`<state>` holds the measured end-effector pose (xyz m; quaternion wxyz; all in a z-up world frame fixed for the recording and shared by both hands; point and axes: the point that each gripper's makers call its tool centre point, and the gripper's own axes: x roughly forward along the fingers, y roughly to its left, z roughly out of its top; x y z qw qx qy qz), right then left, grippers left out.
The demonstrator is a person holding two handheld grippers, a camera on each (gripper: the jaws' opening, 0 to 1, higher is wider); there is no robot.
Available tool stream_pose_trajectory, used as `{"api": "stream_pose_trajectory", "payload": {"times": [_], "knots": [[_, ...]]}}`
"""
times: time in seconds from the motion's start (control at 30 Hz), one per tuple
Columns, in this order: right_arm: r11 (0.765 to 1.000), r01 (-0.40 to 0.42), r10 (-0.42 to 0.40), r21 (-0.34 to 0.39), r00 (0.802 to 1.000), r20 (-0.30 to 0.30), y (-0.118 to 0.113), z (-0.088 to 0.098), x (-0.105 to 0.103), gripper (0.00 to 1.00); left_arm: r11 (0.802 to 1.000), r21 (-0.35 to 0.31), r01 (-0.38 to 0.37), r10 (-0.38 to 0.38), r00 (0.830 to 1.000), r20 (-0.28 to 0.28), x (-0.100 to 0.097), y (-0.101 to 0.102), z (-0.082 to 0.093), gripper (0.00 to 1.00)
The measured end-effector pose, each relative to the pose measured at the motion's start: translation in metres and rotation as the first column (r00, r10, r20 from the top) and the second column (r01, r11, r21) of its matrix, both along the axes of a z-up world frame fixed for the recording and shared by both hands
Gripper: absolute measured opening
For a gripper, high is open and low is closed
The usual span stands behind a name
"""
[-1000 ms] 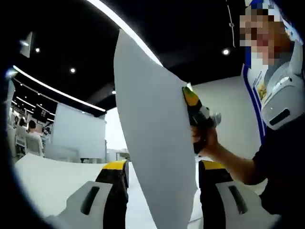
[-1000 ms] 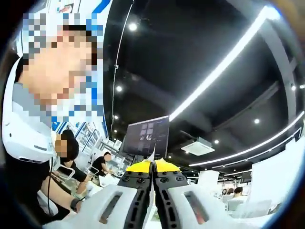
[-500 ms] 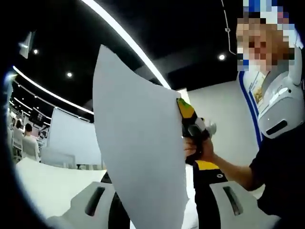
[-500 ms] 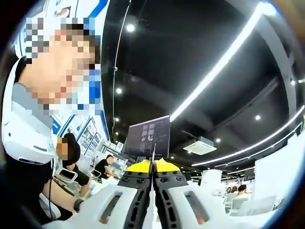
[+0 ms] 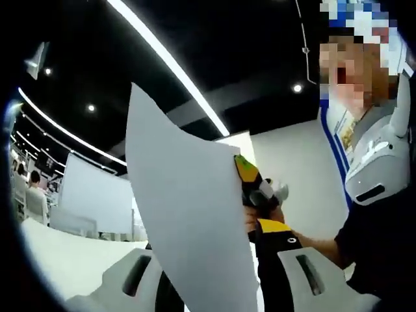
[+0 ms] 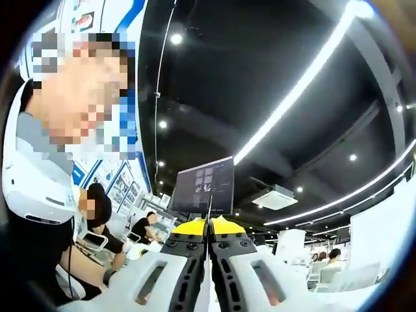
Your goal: Organize the stack of printing papers by aligning and flattening the scattered papers on the table
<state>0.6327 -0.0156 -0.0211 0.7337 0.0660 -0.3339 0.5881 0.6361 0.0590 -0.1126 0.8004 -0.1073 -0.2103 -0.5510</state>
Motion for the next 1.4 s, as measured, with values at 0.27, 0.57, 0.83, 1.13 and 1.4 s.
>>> {"api": "stream_pose_trajectory", "payload": {"times": [0.27,0.57,0.83,1.13,1.4], "knots": [[1.0,-0.026,0.026,0.001,1.0,0.0,0.002,-0.005,0.003,0.0,0.999,-0.023,0.045,-0.045,0.999,-0.002,-0.006,0.0,0.007,0.38],[0.999,-0.045,0.046,0.025,0.999,-0.023,-0.003,-0.007,0.008,0.0,0.997,0.065,0.036,-0.036,0.999,0.008,-0.007,-0.012,-0.008,0.37],[0.997,-0.067,0.069,0.031,0.997,-0.039,0.003,-0.009,0.008,0.0,0.998,0.045,0.039,-0.039,0.999,0.019,-0.008,-0.01,0.0,0.35],[0.993,-0.105,0.109,0.058,0.992,-0.065,0.004,-0.01,0.008,0.0,0.999,0.032,0.033,-0.034,0.999,0.018,-0.006,-0.008,0.002,0.34],[0.991,-0.121,0.124,0.05,0.989,-0.08,0.013,-0.015,0.006,0.0,0.999,0.037,0.039,-0.04,0.999,0.027,-0.01,-0.016,0.003,0.31]]}}
